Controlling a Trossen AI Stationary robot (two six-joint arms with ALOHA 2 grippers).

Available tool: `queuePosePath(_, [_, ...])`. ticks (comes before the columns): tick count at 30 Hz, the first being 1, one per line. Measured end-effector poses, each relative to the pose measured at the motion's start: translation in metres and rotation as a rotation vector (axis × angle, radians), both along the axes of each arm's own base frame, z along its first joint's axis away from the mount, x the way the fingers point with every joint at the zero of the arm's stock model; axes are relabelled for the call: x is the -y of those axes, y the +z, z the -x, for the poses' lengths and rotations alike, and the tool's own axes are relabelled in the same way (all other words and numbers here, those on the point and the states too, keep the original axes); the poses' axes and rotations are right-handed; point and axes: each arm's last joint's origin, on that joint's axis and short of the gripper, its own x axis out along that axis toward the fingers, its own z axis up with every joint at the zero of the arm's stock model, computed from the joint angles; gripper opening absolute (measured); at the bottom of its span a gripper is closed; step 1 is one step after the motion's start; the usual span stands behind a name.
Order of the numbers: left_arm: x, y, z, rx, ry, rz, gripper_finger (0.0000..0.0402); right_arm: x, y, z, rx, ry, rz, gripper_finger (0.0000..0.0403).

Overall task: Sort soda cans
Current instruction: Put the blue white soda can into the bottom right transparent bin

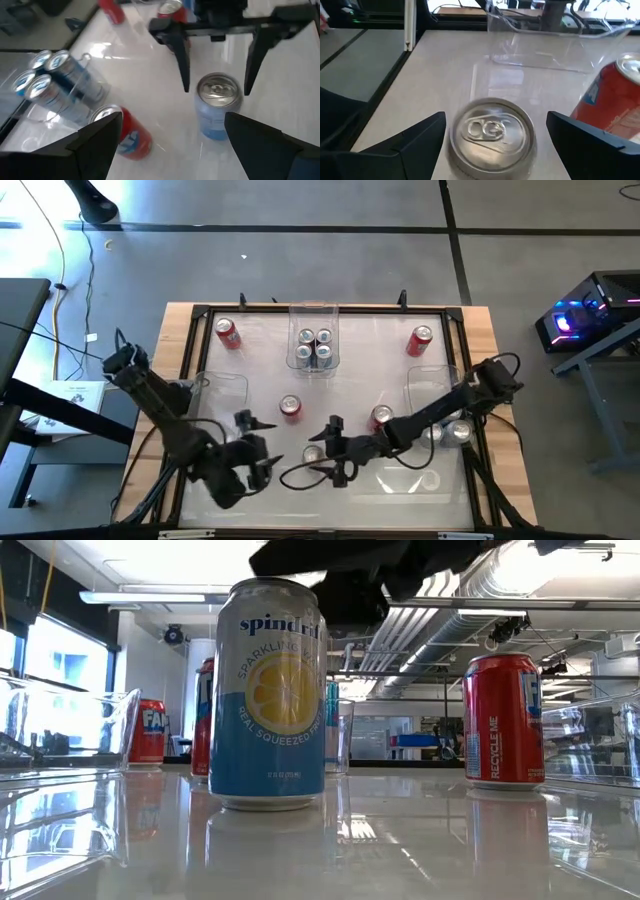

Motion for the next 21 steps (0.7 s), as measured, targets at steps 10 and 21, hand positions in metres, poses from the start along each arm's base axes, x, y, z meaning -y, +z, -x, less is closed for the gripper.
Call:
queuePosePath(10, [0.003, -0.024, 0.022, 0.105, 0.059, -0.025, 0.0346, 0.003, -0.002, -0.002, -0.022, 0.016, -0.053, 0.0341])
queuePosePath(21, [0.000, -0.030, 0.023, 0.111, 0.078, -0.034, 0.0346, 0.003, -0.016, -0.004, -0.063, 0.017, -0.038, 0.0341])
